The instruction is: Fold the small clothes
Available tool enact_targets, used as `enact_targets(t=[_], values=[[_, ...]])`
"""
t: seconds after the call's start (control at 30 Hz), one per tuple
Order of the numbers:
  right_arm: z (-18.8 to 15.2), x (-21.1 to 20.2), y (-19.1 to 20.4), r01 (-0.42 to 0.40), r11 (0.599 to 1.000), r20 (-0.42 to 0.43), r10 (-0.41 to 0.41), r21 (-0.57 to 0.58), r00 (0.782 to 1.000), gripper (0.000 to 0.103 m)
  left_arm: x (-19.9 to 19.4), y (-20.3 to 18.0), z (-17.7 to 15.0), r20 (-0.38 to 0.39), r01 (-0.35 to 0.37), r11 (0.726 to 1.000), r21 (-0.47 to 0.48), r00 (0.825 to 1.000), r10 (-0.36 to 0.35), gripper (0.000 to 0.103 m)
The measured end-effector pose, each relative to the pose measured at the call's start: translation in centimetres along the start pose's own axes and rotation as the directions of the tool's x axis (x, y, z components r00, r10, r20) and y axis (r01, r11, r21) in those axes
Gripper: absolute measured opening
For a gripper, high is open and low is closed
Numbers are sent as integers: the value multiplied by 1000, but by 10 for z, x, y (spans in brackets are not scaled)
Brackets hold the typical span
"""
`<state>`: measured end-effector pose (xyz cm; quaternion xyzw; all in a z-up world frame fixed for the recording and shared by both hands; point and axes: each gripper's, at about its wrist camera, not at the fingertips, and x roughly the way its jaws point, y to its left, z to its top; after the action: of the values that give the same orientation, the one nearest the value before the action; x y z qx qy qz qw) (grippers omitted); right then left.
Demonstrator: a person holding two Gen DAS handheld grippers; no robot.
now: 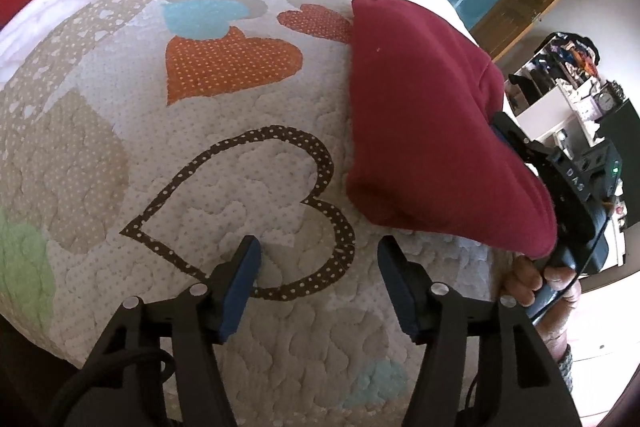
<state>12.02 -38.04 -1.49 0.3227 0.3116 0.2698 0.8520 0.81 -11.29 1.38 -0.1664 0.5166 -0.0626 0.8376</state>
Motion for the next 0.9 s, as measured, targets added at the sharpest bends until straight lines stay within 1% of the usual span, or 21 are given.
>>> enact_targets(t=[0.07,0.13,0.23,0.3,0.33,0.37,0.4,0.47,0.53,0.6,0.7,0.77,0.8,0.83,0.9], values=[[0,-2,-5,-29,999,2,29,26,1000,26,1,-5,0,5,-16,1000,19,1000,16,63],[0,-3,-8,-51,998,0,51,48,999,26,-3,-7,3,9,-8,1000,27,1000,8,63],[1,-6,-7,-56,997,-10,57,53,998,26,-19,-4,18,63,1,1000,9,998,-2,63],[4,-16,0,-51,998,-7,51,27,999,28,-24,-1,34,68,23,1000,11,997,-23,66],[6,-23,3,-31,1000,11,31,2,999,34,-24,-1,40,66,23,1000,15,998,-24,67],[9,-31,7,29,999,45,-28,-28,999,60,-23,-1,46,65,20,1000,18,998,-21,67],[10,-40,8,84,995,95,-80,-47,992,80,-22,-1,52,64,17,1000,17,998,-18,67],[11,-56,4,147,989,178,-139,-32,974,89,-24,-2,61,56,41,999,14,998,-42,67],[12,-58,-4,152,988,170,-150,0,974,89,-27,-5,64,49,77,997,30,996,-79,67],[11,-51,-12,164,986,136,-166,26,977,89,-28,-10,61,23,108,992,62,994,-110,67],[10,-39,-17,187,982,84,-190,37,978,89,-26,-15,46,-44,112,985,131,993,-107,67],[11,-39,-15,183,983,88,-185,36,979,89,-27,-11,36,-107,167,977,133,982,-153,67],[11,-40,-16,178,983,99,-181,39,978,89,-28,-8,33,-125,193,973,124,976,-178,67],[11,-41,-17,172,984,104,-176,45,979,90,-32,-5,33,-127,216,970,115,971,-201,67],[11,-36,-21,156,985,92,-162,73,982,92,-38,-2,41,-99,229,968,104,971,-219,67]])
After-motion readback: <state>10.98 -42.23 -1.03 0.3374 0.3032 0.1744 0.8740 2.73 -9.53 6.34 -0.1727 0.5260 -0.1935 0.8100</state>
